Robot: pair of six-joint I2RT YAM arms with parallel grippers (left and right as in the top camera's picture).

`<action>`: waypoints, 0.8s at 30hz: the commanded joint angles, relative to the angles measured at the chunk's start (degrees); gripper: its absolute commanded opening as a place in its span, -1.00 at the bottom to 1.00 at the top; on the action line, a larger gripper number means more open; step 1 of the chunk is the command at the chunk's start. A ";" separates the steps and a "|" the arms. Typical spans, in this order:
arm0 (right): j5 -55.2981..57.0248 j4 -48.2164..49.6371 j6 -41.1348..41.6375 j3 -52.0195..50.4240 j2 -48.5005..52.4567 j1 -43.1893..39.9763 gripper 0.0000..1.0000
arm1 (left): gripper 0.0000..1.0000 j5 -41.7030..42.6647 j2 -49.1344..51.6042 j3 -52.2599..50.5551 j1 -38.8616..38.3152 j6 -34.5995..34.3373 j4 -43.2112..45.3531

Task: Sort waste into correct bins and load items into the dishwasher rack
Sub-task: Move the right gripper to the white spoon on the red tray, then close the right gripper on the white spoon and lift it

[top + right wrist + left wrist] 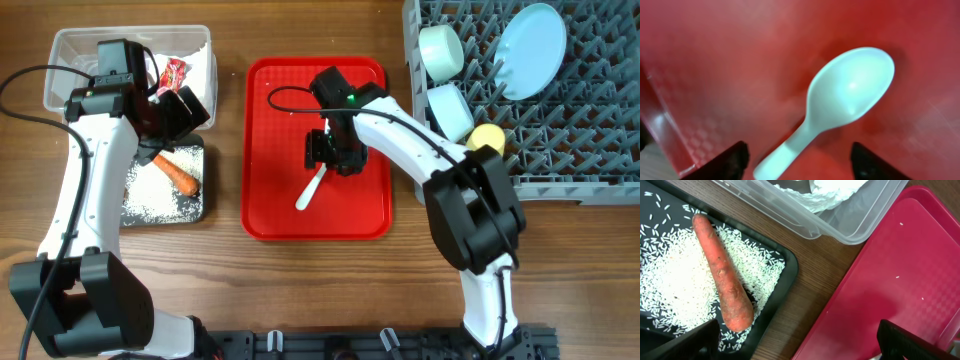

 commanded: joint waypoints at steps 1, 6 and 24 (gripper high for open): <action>-1.99 0.17 1.20 0.87 3.63 -0.98 0.18 | 0.99 -0.52 -0.07 0.15 0.04 -0.72 0.00; -2.19 -0.98 1.60 2.10 4.85 -1.07 0.14 | 1.00 -0.55 -0.07 0.15 0.04 -0.72 0.17; 15.17 -10.49 -10.51 7.04 5.38 -5.77 -0.12 | 1.00 -0.55 -0.07 0.15 0.04 -0.52 0.24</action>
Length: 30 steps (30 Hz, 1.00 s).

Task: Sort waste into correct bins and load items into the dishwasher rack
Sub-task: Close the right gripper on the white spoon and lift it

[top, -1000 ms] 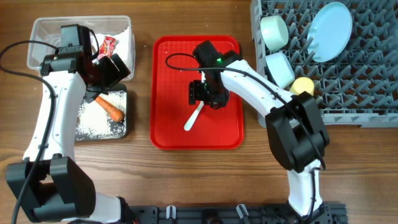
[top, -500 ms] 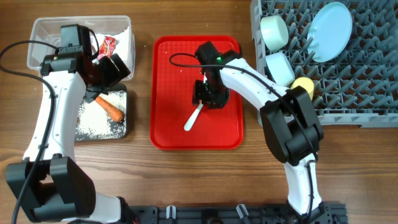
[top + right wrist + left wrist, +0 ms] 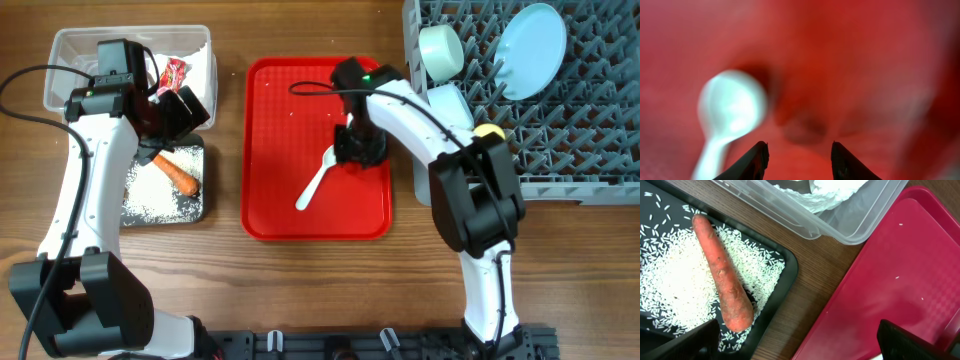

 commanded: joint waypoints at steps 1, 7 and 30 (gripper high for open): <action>7.50 2.14 -5.60 1.11 1.75 -0.11 -0.12 | 0.99 -0.59 -0.07 0.15 0.04 -0.52 0.20; 7.23 6.34 -8.46 1.36 1.29 0.96 -0.08 | 1.00 -0.57 -0.07 0.15 0.04 -0.52 0.17; 8.35 10.86 -11.37 0.39 -3.69 11.21 0.34 | 1.00 -0.55 -0.07 0.15 0.04 -0.55 -0.09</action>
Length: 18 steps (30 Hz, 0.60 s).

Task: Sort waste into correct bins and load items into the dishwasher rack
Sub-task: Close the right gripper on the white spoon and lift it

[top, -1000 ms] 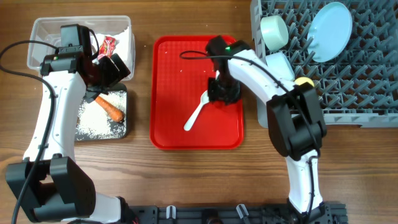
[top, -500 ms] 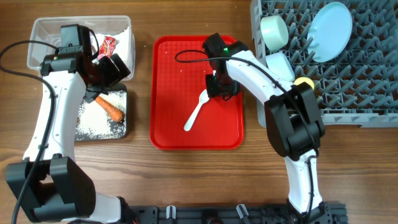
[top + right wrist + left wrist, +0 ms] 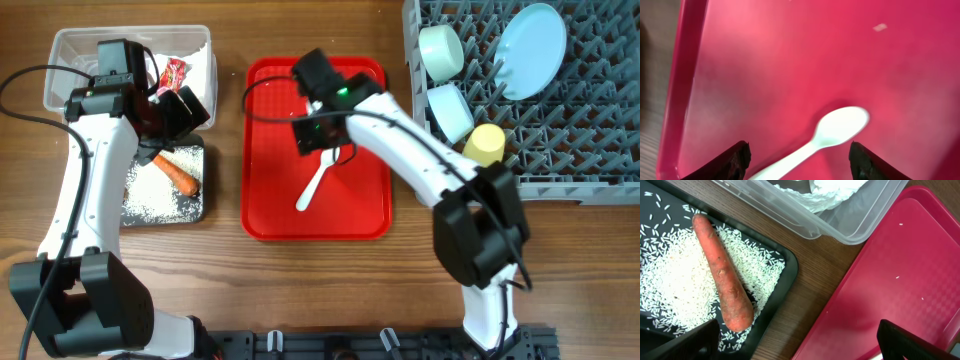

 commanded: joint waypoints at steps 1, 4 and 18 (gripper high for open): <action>3.21 -0.83 -1.14 -0.90 3.89 1.64 0.34 | 1.00 -0.55 -0.07 0.15 0.04 -0.55 -0.02; 4.46 -0.87 -1.20 -2.97 4.66 1.95 0.35 | 0.99 -0.55 -0.07 0.15 0.04 -0.55 -0.04; 8.57 4.50 0.83 -14.27 5.16 0.87 0.32 | 1.00 -0.55 -0.07 0.15 0.07 -0.55 0.00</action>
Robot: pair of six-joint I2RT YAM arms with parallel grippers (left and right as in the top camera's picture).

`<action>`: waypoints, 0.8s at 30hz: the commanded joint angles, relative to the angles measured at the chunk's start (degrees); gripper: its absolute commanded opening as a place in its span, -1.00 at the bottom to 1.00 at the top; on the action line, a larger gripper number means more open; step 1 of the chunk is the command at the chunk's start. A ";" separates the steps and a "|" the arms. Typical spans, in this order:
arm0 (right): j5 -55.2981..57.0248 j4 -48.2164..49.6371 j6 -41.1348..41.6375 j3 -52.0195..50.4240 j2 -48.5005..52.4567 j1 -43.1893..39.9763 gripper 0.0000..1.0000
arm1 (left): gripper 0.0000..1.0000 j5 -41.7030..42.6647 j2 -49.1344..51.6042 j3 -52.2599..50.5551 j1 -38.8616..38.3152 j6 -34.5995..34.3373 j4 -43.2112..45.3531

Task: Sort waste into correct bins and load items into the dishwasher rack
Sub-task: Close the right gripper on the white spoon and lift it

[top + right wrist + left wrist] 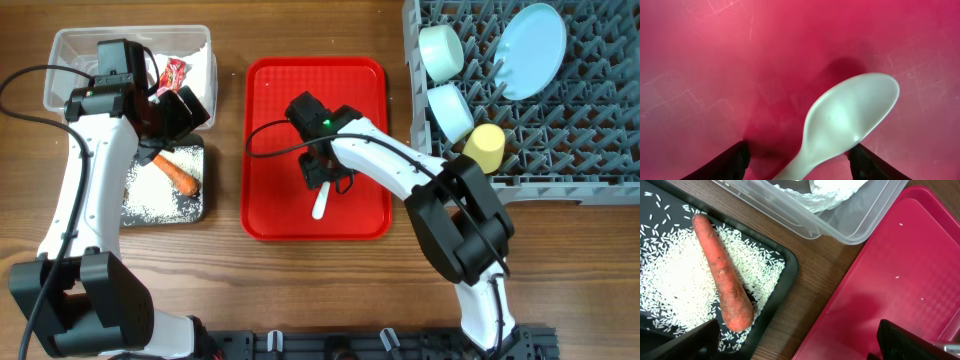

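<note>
A white plastic spoon (850,112) lies on the red tray (275,120); from overhead only its handle (321,205) shows. My right gripper (799,159) is low over it and open, one finger on each side of the spoon's neck. In the overhead view the right gripper (325,170) sits mid-tray. My left gripper (795,342) is open and holds nothing, above the black tray's corner and the bare wood beside the red tray. A carrot (722,275) lies on rice in the black tray (160,195).
The grey dishwasher rack (560,150) at the back right holds a mint cup (440,48), a pale blue bowl (450,108), a blue plate (530,35) and a yellow cup (486,145). A clear bin (70,40) with paper and a wrapper stands back left.
My right gripper was higher, over the tray's upper left part; now it is low over the spoon's bowl and neck. The spoon's handle now points more straight toward the front edge. Left arm unchanged.
My right gripper was open close above the spoon's bowl. Then it was to the right of the spoon, jaws narrower. Then it was higher over the tray's upper left, open. Now it straddles the spoon again. My left gripper stayed open over the black tray's corner throughout.
</note>
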 commanded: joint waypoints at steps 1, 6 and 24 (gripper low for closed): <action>3.69 0.70 1.14 -3.63 2.40 -1.53 0.27 | 1.00 -0.55 -0.07 0.15 0.07 -0.55 0.00; 4.33 0.61 5.38 -7.02 2.40 -5.14 -0.35 | 1.00 -0.52 -0.07 0.15 0.07 -0.55 -0.02; -3.76 3.39 4.57 -9.11 2.40 -11.89 -0.92 | 1.00 -0.52 -0.07 0.15 0.07 -0.55 0.02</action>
